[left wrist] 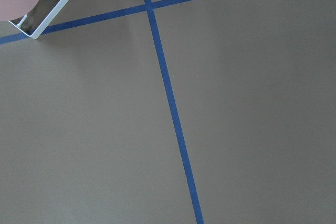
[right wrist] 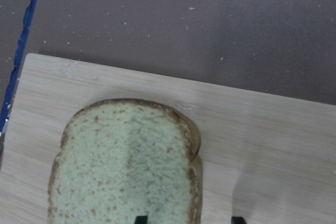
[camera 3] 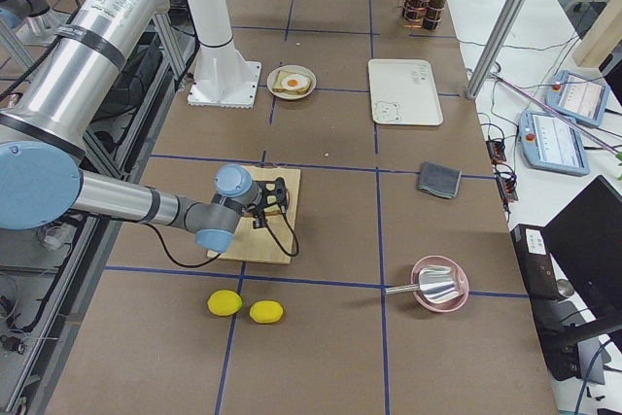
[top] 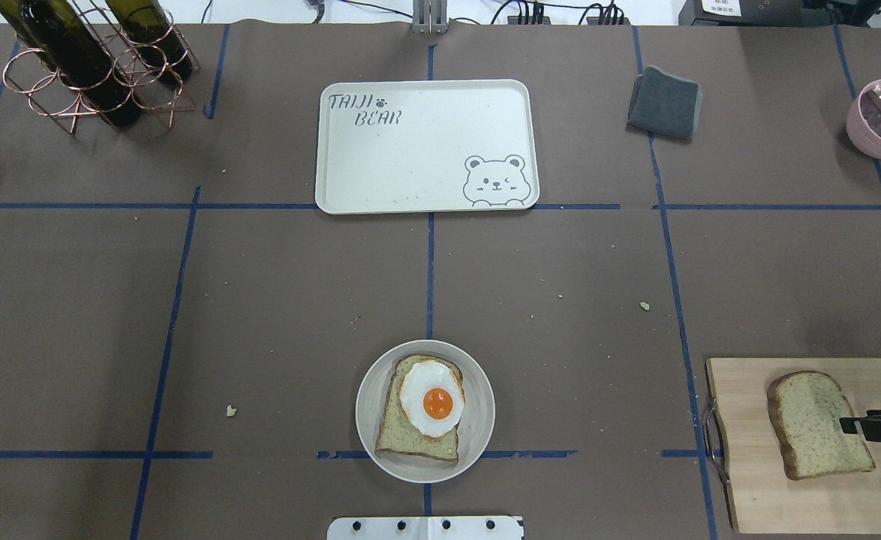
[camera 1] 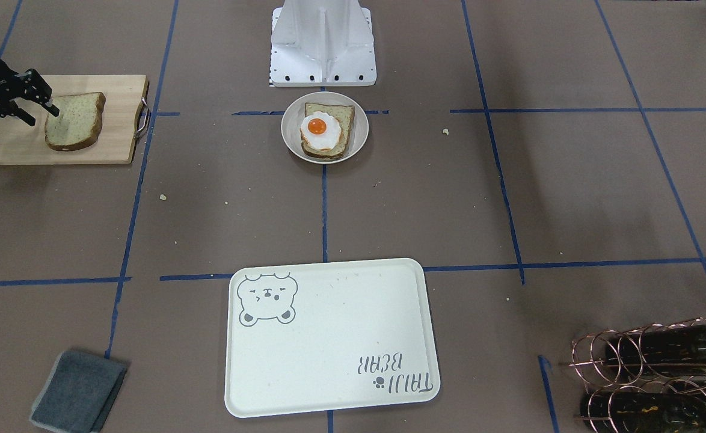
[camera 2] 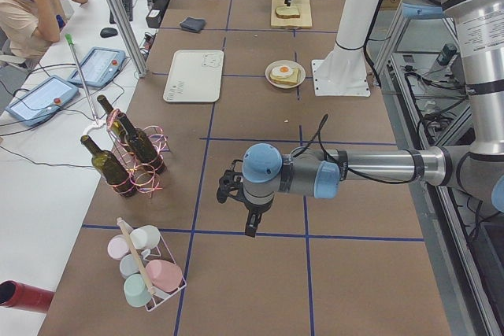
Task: Make sandwich and place on tray
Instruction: 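Grasp the bread slice edge with the right gripper and lift it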
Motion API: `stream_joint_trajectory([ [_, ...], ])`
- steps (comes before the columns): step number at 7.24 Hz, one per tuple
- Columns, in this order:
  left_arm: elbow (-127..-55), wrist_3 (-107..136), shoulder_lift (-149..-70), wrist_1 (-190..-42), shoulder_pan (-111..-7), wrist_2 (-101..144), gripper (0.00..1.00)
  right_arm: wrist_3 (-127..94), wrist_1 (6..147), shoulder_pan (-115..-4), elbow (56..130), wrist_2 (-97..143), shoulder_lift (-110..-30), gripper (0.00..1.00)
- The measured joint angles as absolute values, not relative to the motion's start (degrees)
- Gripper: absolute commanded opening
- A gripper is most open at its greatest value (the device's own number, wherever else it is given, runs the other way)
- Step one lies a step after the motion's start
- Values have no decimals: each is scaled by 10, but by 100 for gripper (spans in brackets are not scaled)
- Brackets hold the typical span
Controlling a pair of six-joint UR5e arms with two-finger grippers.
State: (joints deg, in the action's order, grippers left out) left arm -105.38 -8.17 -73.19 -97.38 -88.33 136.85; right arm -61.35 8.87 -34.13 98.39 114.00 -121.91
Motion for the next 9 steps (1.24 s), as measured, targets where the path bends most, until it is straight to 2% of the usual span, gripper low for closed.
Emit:
stream_joint_trajectory([
  [3,-1054,-82,-732,-973,-883,1368,100,-613,89,-337,984,1139,-1217,53],
  [4,-1053,-82,-731,-973,-883,1368,100,-613,89,-336,984,1139,-1215,49],
  [5,-1053,-82,-731,-973,-883,1368,100,-613,89,-335,983,1139,-1214,41],
  [6,-1053,-82,-731,-972,-883,1368,100,-613,90,-334,983,1138,-1213,17],
  [7,-1053,-82,-731,-972,-883,1368,100,-613,90,-333,983,1137,-1213,0],
  [9,-1053,-82,-731,-972,-883,1368,100,-609,90,-329,982,1131,-1213,0],
])
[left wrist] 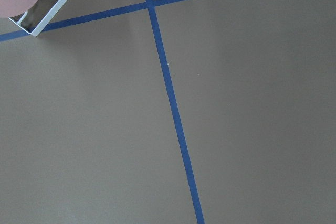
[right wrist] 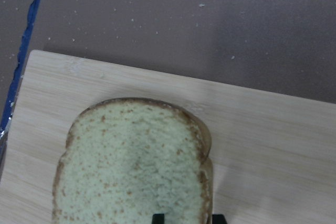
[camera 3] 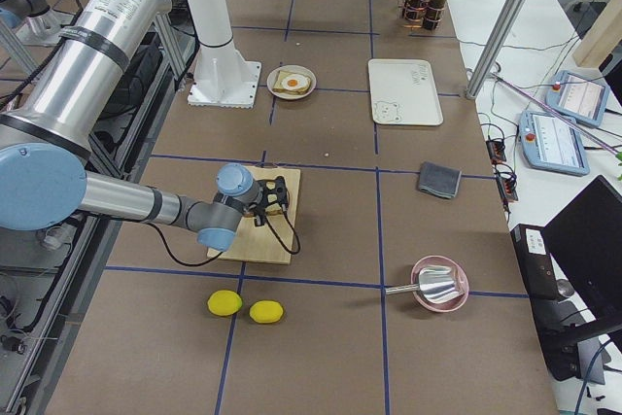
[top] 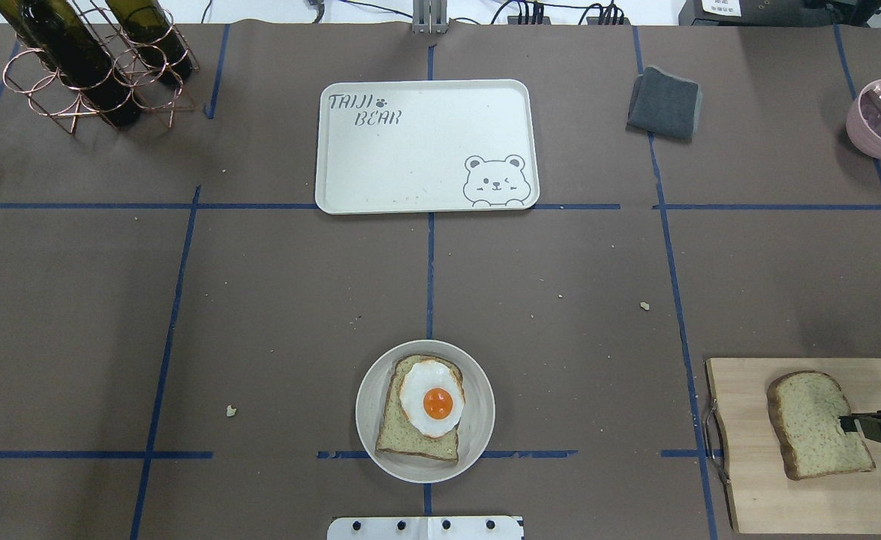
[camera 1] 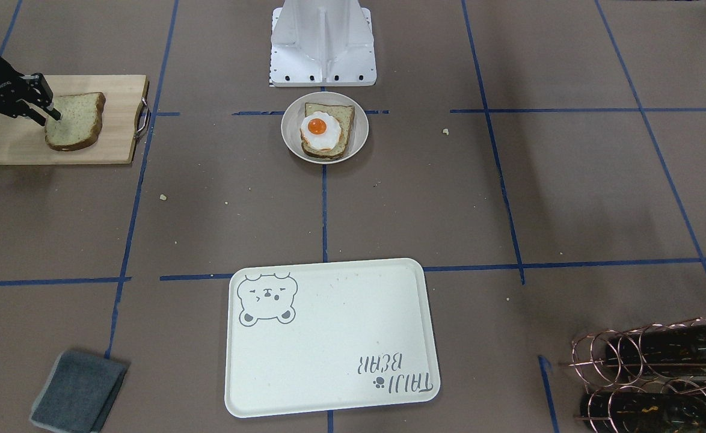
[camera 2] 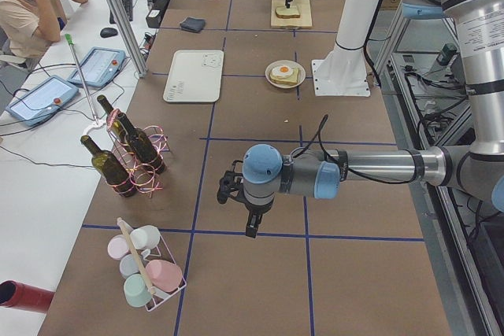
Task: Make sandwich and place on tray
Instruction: 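Grasp the bread slice edge with the right gripper and lift it, then carry the bread slice with the right gripper onto the egg toast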
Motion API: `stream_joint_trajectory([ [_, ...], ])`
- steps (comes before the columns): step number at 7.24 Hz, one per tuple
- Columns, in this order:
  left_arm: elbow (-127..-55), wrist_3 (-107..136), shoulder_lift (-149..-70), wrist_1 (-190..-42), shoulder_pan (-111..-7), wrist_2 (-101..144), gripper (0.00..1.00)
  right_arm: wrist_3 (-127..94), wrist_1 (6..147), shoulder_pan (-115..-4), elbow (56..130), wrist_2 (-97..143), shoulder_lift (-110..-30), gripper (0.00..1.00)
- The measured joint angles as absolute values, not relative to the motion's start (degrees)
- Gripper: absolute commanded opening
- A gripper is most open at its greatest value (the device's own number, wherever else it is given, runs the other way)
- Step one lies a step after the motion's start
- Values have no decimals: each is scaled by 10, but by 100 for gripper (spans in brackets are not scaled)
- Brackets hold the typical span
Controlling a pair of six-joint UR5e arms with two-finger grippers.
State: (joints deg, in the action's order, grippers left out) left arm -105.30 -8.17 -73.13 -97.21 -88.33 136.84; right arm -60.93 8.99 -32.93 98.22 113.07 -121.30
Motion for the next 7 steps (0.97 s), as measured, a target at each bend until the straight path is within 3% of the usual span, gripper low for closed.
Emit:
stream_joint_trajectory([
  [3,-1054,-82,-731,-972,-883,1368,100,-606,90,-328,992,1120,-1214,0],
  [7,-1054,-82,-733,-974,-883,1368,100,-627,94,-330,1077,1140,-1208,0],
])
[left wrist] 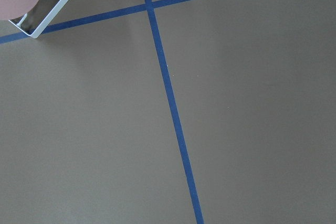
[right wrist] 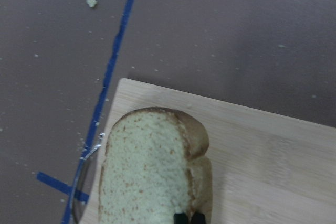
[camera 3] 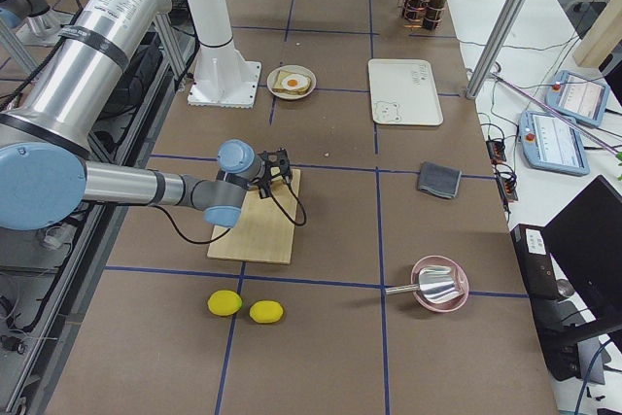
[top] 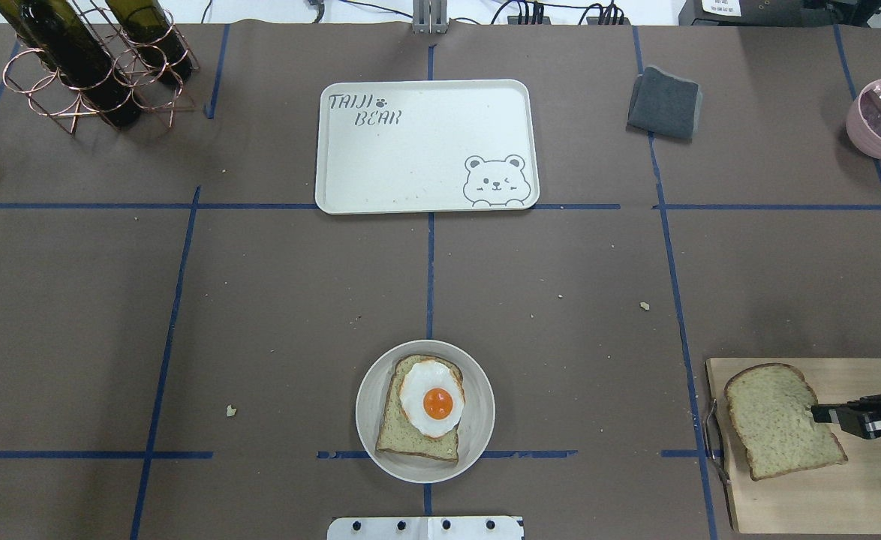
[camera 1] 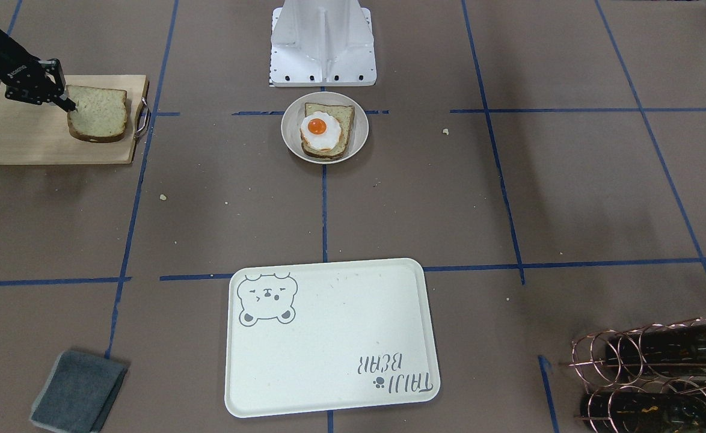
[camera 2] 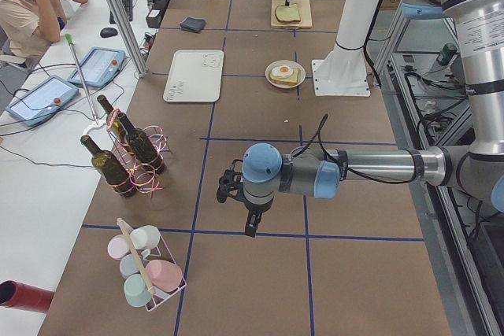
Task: Make sandwich and place on tray
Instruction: 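Carry the bread slice with the right gripper onto the egg toast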
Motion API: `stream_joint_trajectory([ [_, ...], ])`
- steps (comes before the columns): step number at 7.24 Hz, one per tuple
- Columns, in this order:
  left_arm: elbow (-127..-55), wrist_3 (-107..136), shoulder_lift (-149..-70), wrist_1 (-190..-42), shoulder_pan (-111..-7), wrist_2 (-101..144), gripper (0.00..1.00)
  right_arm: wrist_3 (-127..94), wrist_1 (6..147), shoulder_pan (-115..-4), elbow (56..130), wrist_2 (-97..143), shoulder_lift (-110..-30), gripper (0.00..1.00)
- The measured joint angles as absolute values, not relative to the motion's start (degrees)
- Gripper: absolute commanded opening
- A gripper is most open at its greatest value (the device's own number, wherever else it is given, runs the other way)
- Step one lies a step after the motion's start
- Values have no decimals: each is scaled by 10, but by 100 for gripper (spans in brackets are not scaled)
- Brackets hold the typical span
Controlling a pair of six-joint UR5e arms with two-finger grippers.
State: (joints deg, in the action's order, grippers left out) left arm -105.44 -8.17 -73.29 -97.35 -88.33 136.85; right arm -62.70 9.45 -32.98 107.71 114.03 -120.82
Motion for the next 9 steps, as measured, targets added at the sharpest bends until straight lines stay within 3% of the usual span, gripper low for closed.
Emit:
stream_joint_trajectory([
  [2,-1053,-82,-735,-973,-883,1368,100,-674,110,-326,1102,1141,-1152,0],
  [4,-1049,-82,-738,-974,-883,1368,100,-748,202,-309,1112,1129,-1020,0],
  [7,-1044,-82,-744,-974,-883,1368,100,-843,391,-199,1113,991,-806,0],
  [9,-1040,-82,-748,-973,-883,1368,100,-874,474,-121,1107,893,-732,0],
])
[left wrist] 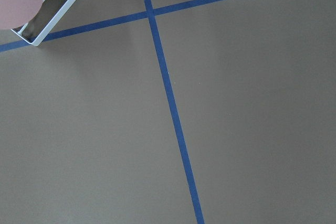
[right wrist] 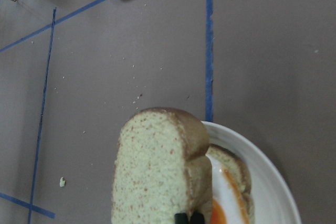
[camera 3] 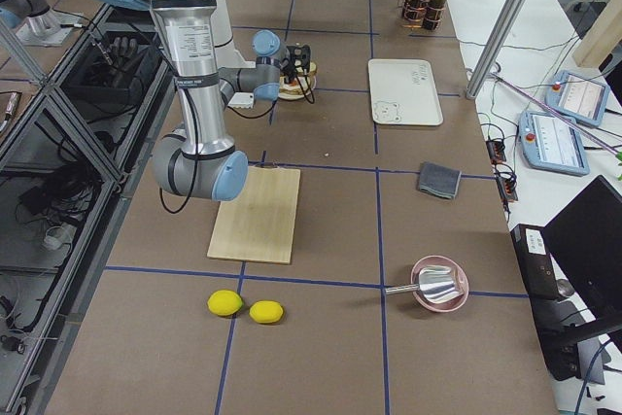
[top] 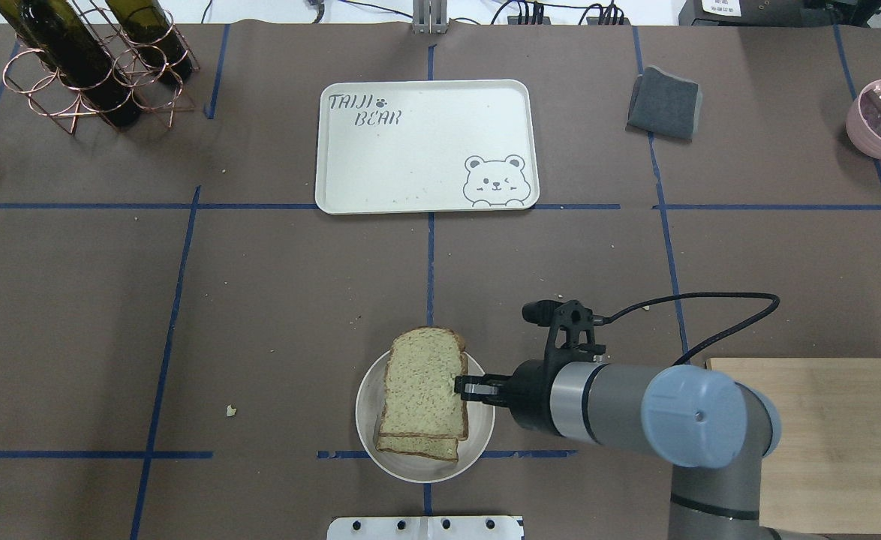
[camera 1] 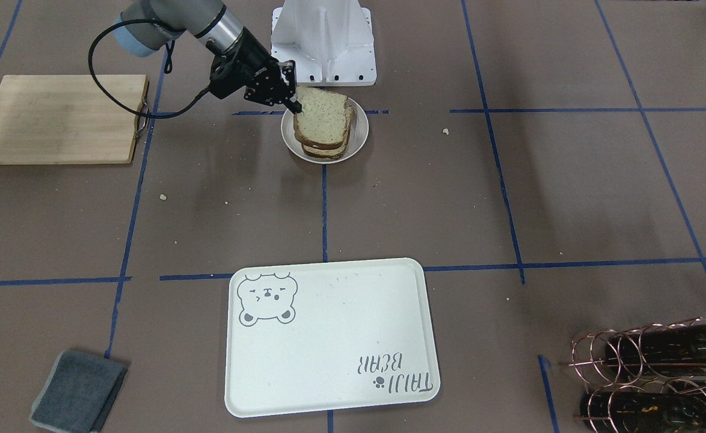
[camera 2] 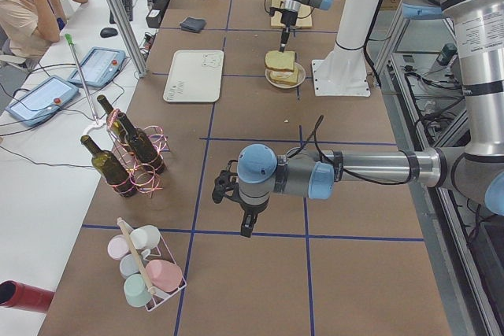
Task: Make sandwich and place on tray
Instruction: 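Carry the bread slice with the right gripper onto the egg toast, then open the right gripper and withdraw it away from the plate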
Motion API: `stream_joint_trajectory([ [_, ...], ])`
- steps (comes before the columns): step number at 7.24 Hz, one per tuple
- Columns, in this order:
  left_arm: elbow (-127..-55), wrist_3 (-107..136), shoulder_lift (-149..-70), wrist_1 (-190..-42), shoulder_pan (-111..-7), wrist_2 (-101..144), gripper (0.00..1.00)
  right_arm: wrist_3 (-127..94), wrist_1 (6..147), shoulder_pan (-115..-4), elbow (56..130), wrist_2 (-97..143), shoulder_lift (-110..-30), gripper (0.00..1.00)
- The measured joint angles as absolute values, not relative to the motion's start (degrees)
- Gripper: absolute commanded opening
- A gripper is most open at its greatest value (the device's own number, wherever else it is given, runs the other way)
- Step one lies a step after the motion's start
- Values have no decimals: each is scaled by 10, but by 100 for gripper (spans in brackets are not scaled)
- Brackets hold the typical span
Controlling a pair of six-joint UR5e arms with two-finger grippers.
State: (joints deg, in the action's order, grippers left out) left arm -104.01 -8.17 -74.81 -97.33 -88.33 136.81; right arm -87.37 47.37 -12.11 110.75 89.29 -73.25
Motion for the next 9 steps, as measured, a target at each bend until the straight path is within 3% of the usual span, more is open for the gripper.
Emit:
stream_joint_trajectory([
  [3,-1038,-82,-749,-974,-883,1368,100,-884,493,-82,1094,825,-729,0],
  [4,-1037,-82,-749,-973,-883,1368,100,-884,494,-81,1088,817,-733,99],
  [7,-1032,-82,-749,-974,-883,1368,100,-883,531,-81,1103,815,-737,100],
  [9,-1034,-82,-750,-975,-883,1368,100,-879,637,-94,1167,840,-730,100],
])
